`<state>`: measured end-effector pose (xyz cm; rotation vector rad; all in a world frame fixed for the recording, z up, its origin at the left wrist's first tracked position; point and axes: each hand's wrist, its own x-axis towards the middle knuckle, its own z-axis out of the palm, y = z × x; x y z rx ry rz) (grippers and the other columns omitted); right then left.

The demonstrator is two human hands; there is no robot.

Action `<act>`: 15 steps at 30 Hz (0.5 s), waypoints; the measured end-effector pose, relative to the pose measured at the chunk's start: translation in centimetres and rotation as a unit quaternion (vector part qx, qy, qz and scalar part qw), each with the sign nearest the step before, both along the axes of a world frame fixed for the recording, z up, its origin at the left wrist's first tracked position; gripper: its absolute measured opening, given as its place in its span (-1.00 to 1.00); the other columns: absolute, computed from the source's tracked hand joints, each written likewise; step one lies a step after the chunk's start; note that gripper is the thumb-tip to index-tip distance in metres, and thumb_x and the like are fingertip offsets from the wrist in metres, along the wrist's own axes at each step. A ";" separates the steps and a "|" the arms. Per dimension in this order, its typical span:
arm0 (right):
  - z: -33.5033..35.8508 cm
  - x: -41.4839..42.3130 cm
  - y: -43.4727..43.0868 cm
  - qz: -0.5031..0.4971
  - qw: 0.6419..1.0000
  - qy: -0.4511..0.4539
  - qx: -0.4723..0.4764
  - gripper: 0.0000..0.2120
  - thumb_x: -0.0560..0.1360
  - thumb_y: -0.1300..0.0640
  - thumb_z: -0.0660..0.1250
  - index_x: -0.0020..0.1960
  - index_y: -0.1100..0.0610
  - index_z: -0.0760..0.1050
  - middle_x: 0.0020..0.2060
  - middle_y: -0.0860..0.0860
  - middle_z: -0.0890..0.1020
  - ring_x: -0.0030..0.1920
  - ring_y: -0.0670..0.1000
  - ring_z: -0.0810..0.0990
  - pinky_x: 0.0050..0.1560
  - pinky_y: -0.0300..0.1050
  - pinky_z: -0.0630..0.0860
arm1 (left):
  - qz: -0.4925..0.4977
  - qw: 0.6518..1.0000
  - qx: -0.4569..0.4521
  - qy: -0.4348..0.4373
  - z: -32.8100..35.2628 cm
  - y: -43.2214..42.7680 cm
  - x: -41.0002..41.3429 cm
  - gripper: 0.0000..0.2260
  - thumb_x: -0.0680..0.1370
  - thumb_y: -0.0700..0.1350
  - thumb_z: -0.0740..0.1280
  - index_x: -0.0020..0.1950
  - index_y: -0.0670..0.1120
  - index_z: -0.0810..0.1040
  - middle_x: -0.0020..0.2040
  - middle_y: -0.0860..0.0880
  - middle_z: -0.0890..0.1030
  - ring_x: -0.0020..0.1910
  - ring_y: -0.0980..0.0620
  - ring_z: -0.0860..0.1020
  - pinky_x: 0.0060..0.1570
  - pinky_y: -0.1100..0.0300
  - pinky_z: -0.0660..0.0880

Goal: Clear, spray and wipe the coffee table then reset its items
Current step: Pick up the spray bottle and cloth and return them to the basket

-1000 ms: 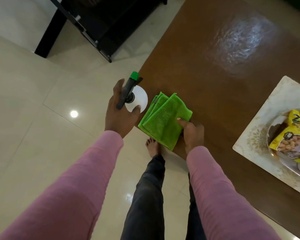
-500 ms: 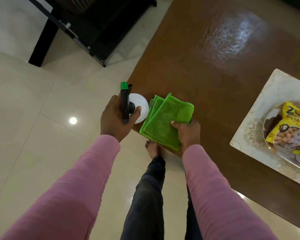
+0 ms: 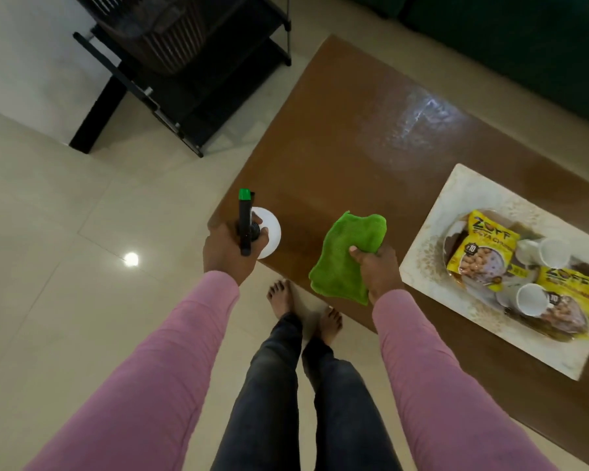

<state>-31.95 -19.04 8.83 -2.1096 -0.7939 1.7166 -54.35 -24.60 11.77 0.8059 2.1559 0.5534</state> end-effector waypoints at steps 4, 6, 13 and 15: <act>3.8 3.2 -0.4 -0.005 1.000 0.011 0.011 -0.79 0.49 0.20 0.38 0.09 0.02 0.48 0.02 0.06 0.62 0.07 0.21 0.59 0.19 0.28 0.48 | 0.021 1.000 0.001 -0.011 4.4 -1.1 2.3 -0.73 0.49 -0.07 0.45 0.18 0.03 0.59 0.12 -0.12 0.65 0.13 -0.18 0.59 0.17 0.05 0.49; 5.7 4.5 -0.6 -0.006 1.000 0.018 0.009 -0.79 0.49 0.19 0.38 0.09 0.02 0.49 0.05 0.08 0.62 0.07 0.21 0.59 0.18 0.30 0.48 | 0.027 1.000 -0.001 -0.011 6.6 -1.5 3.2 -0.74 0.48 -0.06 0.46 0.16 0.03 0.60 0.13 -0.11 0.65 0.13 -0.18 0.59 0.18 0.03 0.51; 13.3 5.7 -0.7 0.001 0.998 0.053 0.047 -0.63 0.41 0.14 0.45 0.18 0.16 0.49 0.06 0.16 0.63 0.04 0.23 0.61 0.14 0.32 0.50 | 0.066 0.996 0.055 -0.020 16.0 -2.7 5.6 -0.80 0.47 -0.10 0.46 0.08 0.01 0.64 0.00 0.00 0.59 0.04 -0.12 0.55 0.17 0.05 0.50; 13.7 5.3 -0.1 0.006 0.996 0.065 0.059 -0.61 0.34 0.10 0.47 0.13 0.16 0.51 0.03 0.16 0.64 0.00 0.22 0.62 0.12 0.31 0.51 | 0.070 0.994 0.078 -0.020 17.4 -2.5 5.4 -0.82 0.47 -0.11 0.47 0.05 0.02 0.64 -0.03 0.01 0.56 0.00 -0.10 0.52 0.16 0.05 0.50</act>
